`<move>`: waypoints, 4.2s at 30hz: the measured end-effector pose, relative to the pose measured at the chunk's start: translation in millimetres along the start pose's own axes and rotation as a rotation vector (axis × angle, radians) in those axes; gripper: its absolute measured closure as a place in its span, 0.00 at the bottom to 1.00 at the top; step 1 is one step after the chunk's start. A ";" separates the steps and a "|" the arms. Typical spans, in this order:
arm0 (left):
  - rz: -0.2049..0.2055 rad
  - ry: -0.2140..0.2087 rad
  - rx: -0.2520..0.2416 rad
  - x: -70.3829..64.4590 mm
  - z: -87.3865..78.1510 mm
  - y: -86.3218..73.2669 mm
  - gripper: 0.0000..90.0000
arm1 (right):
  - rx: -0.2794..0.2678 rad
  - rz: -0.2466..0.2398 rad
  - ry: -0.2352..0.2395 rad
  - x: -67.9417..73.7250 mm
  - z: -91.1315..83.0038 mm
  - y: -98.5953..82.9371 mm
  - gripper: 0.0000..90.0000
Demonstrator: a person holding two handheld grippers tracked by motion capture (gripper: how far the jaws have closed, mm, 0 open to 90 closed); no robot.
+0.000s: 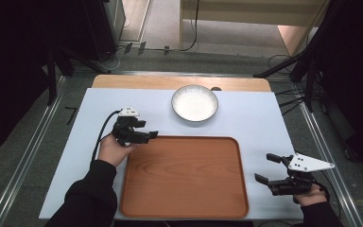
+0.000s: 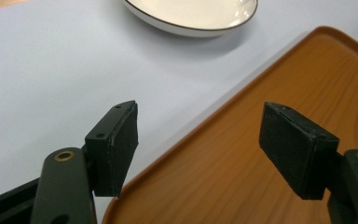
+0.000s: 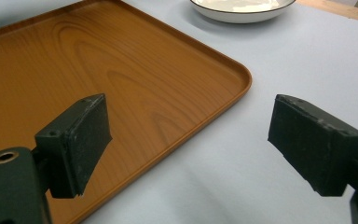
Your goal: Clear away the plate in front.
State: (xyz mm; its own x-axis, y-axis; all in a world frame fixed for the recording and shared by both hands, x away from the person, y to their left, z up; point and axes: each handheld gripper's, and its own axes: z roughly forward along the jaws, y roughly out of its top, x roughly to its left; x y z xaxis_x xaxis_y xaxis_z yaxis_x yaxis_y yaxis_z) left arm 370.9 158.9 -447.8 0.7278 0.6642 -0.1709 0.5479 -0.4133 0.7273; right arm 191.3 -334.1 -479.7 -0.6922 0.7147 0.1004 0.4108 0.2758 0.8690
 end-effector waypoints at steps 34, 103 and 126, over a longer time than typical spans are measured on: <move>-0.055 0.037 0.036 12.8 54.2 73.7 0.31 | 0.001 -0.009 0.009 1.6 1.1 1.1 0.15; -0.744 -0.022 -0.157 47.0 148.3 72.8 0.93 | 0.025 -0.038 0.010 3.3 4.4 2.5 0.15; -0.721 -0.231 -0.163 39.4 78.5 84.1 0.91 | 0.019 -0.034 0.004 2.1 3.1 1.1 0.15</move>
State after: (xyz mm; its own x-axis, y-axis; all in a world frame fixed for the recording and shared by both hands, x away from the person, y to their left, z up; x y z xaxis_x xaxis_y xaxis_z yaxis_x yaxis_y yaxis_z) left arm 478.0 101.4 -445.6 0.2916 0.5800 -0.7606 0.8643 0.1808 0.4693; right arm 192.1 -330.3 -480.0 -0.7081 0.7024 0.0726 0.3983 0.3123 0.8625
